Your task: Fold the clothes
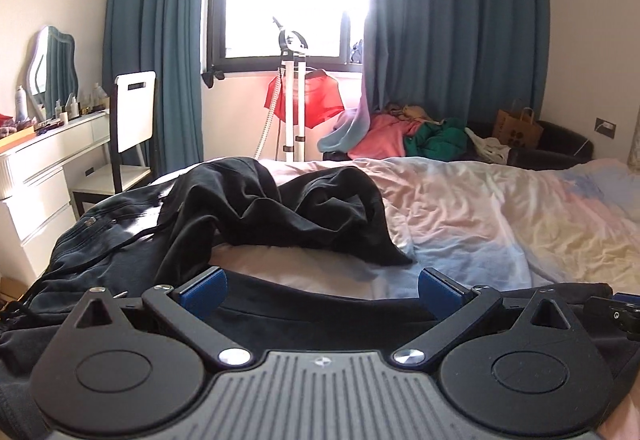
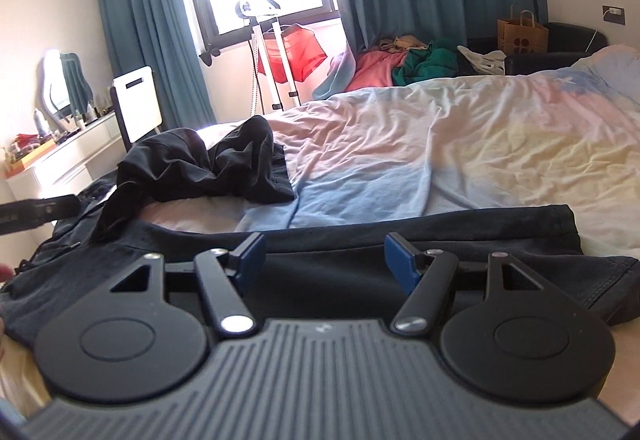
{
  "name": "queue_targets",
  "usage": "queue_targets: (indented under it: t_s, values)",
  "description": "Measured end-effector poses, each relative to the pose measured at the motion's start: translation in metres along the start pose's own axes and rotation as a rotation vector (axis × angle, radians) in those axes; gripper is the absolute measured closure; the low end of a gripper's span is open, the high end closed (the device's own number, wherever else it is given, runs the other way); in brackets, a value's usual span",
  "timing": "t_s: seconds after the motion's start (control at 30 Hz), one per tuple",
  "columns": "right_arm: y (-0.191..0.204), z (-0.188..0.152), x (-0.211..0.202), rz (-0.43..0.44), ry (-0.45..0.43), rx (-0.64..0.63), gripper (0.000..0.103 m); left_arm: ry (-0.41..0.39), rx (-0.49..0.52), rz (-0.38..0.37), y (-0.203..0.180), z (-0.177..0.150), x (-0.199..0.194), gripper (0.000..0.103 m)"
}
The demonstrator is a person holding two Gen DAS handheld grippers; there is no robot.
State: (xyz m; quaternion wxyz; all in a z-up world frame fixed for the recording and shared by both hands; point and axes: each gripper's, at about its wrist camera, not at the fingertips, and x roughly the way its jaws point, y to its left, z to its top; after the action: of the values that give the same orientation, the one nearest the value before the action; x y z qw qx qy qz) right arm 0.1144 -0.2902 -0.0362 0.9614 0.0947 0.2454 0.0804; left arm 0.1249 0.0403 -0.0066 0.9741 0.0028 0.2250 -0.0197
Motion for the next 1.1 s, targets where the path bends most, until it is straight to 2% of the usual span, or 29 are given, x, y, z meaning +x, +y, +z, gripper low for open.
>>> queue_targets:
  t_s: [0.13,0.33,0.47,0.57,0.63,0.7,0.77,0.83,0.93,1.1]
  values:
    - [0.006,-0.004,0.011,0.000,0.006,-0.026,0.035,0.016,-0.025,-0.039,-0.005,-0.017,0.029,0.000]
    - [-0.006,-0.014,0.044,0.174,0.110,0.247,0.034,0.028,-0.089,-0.042,0.014,-0.032,0.041,0.000]
    - [-0.015,-0.020,0.098,0.309,0.281,0.584,0.034,-0.010,-0.137,-0.037,0.034,-0.021,0.039,0.000]
    - [-0.017,-0.025,0.144,0.386,0.308,0.884,0.034,-0.046,-0.142,-0.024,0.050,-0.013,0.037,0.000]
    - [-0.014,-0.028,0.179,0.426,0.283,1.099,0.034,-0.053,-0.150,-0.011,0.062,-0.012,0.040,0.000]
    - [-0.007,-0.027,0.215,0.450,0.251,1.254,0.034,-0.060,-0.177,-0.002,0.076,-0.014,0.043,0.000]
    - [0.002,-0.024,0.251,0.469,0.227,1.372,0.034,-0.091,-0.230,0.036,0.094,-0.018,0.044,0.000]
    - [0.010,-0.026,0.282,0.451,0.202,1.467,0.034,-0.121,-0.246,0.094,0.109,-0.021,0.045,0.000]
    - [0.025,-0.039,0.318,0.442,0.157,1.609,0.034,-0.129,-0.303,0.149,0.133,-0.025,0.059,0.000]
    - [0.035,-0.062,0.340,0.353,-0.123,1.838,0.033,-0.075,-0.374,0.168,0.159,-0.033,0.085,0.000]
